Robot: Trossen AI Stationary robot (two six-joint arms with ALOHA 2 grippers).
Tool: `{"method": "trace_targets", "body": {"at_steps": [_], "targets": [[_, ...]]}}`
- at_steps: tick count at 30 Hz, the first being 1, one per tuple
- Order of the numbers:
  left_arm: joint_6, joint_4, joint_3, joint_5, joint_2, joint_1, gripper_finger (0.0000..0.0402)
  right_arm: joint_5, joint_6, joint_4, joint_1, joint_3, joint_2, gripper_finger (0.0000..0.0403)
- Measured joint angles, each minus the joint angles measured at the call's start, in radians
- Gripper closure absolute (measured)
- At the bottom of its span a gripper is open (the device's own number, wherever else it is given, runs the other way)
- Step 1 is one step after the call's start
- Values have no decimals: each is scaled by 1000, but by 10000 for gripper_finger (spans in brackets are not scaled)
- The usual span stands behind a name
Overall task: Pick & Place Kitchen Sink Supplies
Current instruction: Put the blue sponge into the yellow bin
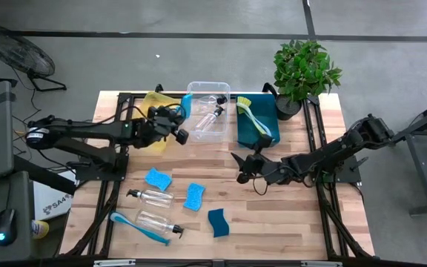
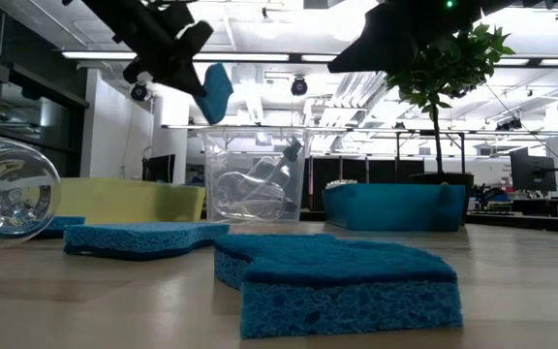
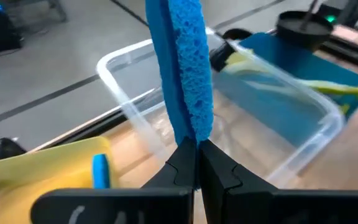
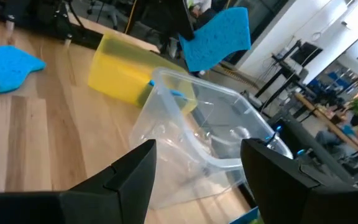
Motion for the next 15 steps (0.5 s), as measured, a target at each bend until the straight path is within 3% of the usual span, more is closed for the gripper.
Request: {"method": "trace_targets", "body": {"at_steps": [8, 15], "targets": [[-31, -149, -1, 10, -18, 134, 401, -34, 42, -34, 0, 0, 0, 176], [-35, -245, 0, 219, -10, 339, 401, -36, 46, -34, -1, 0, 0, 176]]}}
